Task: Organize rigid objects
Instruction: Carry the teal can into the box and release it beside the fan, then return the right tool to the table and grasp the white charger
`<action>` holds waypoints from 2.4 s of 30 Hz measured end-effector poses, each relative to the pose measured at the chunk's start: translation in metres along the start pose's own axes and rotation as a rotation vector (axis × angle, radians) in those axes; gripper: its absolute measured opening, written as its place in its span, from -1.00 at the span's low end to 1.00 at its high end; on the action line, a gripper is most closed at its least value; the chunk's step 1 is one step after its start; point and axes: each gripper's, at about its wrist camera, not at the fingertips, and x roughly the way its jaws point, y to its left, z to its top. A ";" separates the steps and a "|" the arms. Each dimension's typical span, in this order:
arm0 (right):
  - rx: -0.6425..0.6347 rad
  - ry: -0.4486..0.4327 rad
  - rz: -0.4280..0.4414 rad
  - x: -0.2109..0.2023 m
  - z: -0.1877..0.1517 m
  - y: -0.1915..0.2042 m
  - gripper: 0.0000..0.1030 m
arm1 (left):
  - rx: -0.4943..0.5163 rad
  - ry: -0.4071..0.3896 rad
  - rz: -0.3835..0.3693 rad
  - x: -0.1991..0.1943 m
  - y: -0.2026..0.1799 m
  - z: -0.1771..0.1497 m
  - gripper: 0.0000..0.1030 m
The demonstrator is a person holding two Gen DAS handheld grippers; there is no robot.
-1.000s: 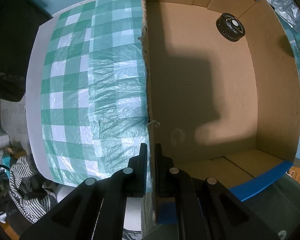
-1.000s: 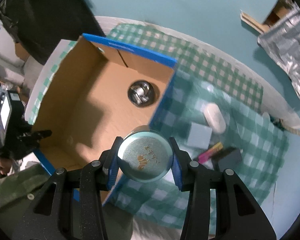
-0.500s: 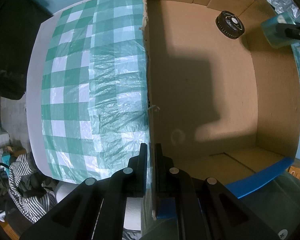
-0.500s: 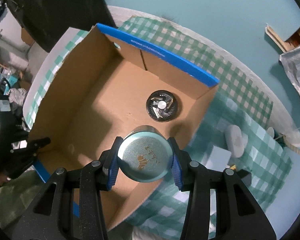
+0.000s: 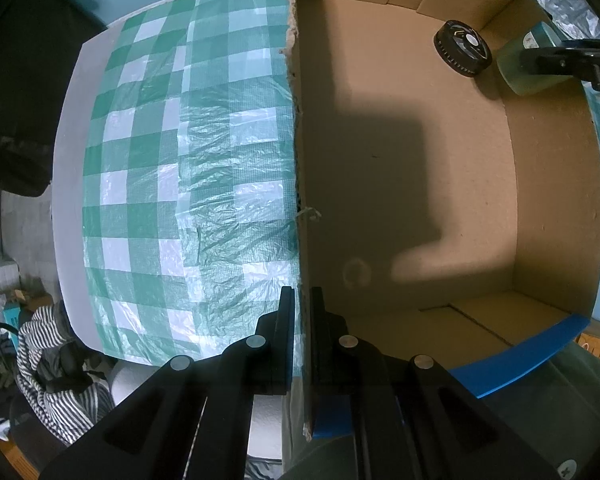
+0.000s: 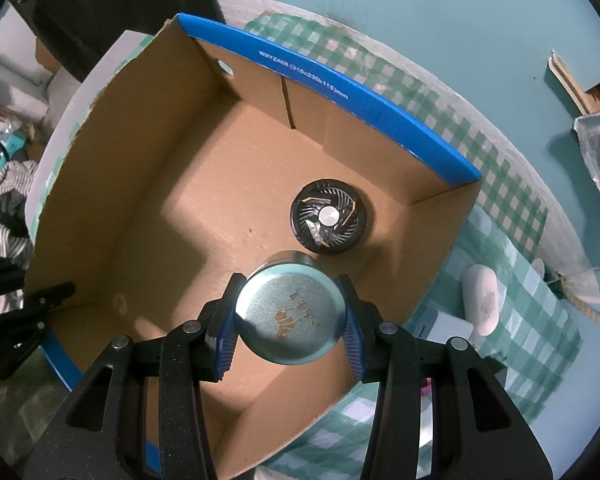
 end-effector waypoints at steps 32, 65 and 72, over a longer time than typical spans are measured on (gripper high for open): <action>0.061 -0.105 0.007 -0.049 -0.004 -0.008 -0.02 | 0.004 0.003 0.002 0.001 -0.002 -0.001 -0.87; 0.382 -0.039 -0.024 -0.022 -0.065 -0.130 0.34 | 0.002 0.021 0.006 0.003 -0.005 0.002 -0.87; 0.396 0.013 -0.022 0.014 -0.068 -0.142 0.34 | -0.006 0.022 0.006 0.004 -0.002 0.000 -0.87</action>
